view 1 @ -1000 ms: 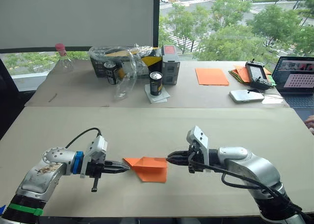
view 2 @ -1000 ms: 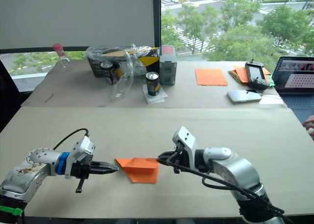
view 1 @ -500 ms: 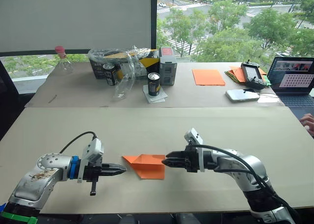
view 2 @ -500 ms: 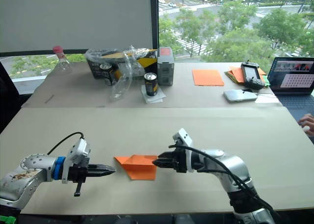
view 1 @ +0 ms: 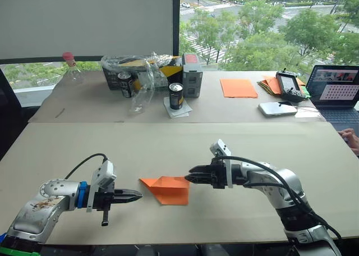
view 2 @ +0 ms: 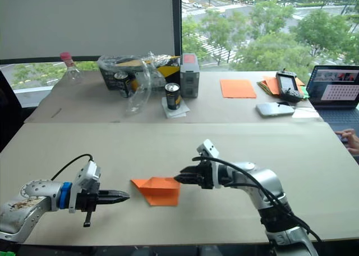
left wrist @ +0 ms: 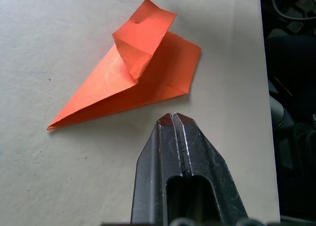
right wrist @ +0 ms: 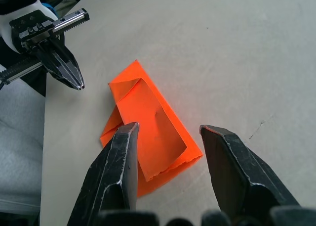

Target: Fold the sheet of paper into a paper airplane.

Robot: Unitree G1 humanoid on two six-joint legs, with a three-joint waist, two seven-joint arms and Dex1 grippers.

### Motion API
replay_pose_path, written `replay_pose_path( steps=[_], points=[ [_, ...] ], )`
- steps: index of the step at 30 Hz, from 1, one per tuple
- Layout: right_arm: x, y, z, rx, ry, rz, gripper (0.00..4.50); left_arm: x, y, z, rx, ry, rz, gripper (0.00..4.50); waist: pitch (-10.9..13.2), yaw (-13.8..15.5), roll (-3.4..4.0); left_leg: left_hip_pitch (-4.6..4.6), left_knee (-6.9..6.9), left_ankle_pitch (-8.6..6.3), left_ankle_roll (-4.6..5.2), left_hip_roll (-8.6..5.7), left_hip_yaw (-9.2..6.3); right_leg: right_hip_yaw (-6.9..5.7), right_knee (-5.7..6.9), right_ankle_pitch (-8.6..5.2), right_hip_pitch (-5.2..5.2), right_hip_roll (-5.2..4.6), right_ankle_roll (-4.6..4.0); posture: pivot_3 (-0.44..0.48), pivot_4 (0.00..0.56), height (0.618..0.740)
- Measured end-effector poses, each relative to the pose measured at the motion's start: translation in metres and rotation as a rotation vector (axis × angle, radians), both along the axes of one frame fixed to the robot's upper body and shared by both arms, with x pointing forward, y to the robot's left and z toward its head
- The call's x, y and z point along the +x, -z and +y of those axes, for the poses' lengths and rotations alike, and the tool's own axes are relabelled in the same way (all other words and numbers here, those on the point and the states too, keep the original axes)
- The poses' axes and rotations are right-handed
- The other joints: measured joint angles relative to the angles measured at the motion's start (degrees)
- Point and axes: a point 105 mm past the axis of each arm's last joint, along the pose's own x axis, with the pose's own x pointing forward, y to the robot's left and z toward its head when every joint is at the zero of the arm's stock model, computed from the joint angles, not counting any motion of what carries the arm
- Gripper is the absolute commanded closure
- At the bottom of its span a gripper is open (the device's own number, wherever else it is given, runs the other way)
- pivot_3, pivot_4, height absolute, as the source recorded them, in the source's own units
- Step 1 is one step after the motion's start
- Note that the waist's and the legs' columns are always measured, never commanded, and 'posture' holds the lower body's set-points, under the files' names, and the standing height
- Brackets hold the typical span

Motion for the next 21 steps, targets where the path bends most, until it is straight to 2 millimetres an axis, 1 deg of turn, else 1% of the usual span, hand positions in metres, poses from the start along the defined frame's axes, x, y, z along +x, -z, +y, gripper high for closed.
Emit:
replay_pose_path(
  steps=[6,10,13,15,16,17,21],
  points=[
    [-0.003,0.015,0.008,0.007,-0.023,0.067,2.28,0.001,-0.002,-0.003,-0.023,-0.004,-0.008,4.50,0.00,-0.16,0.00,0.02,0.00,0.00,0.00,0.01,0.00,0.00,0.05,0.01,-0.01,0.01,-0.01,0.000,0.150,0.715],
    [-0.005,0.017,0.012,0.036,-0.044,0.102,2.28,0.002,-0.002,-0.002,-0.025,-0.017,0.000,4.50,0.00,-0.08,0.00,0.02,0.01,0.00,0.00,0.00,0.00,0.01,0.05,0.01,0.00,0.00,-0.01,0.000,0.150,0.715],
    [-0.008,0.016,0.014,0.052,-0.064,0.126,3.08,0.003,-0.001,-0.003,-0.033,-0.036,0.017,4.50,0.00,-0.07,0.00,0.02,0.01,0.00,0.00,0.00,0.00,0.01,0.07,0.01,0.00,0.00,-0.01,0.000,0.150,0.715],
    [-0.009,0.016,0.014,0.054,-0.068,0.129,3.72,0.004,-0.001,-0.003,-0.036,-0.040,0.020,4.50,0.00,-0.07,0.00,0.02,0.02,0.00,0.00,0.00,0.00,0.00,0.08,0.02,0.00,0.00,-0.01,0.000,0.150,0.715],
    [-0.009,0.016,0.015,0.056,-0.069,0.130,3.94,0.004,-0.001,-0.003,-0.036,-0.041,0.020,4.50,0.00,-0.07,0.00,0.02,0.02,0.00,0.00,0.00,0.00,0.00,0.08,0.02,0.00,0.00,-0.01,0.000,0.150,0.715],
    [-0.009,0.015,0.016,0.068,-0.078,0.131,4.47,0.004,-0.001,-0.003,-0.036,-0.042,0.020,4.50,-0.01,-0.09,0.00,0.05,0.02,0.00,0.00,0.00,0.00,0.00,0.09,0.02,0.01,0.00,-0.02,0.000,0.150,0.715],
    [-0.009,0.010,0.019,0.076,-0.093,0.128,4.47,0.005,-0.003,-0.003,-0.038,-0.043,0.014,4.50,-0.01,-0.19,-0.01,0.12,0.08,0.01,-0.01,-0.01,0.01,0.02,0.34,0.04,0.00,0.00,-0.04,0.000,0.150,0.715]
  ],
)
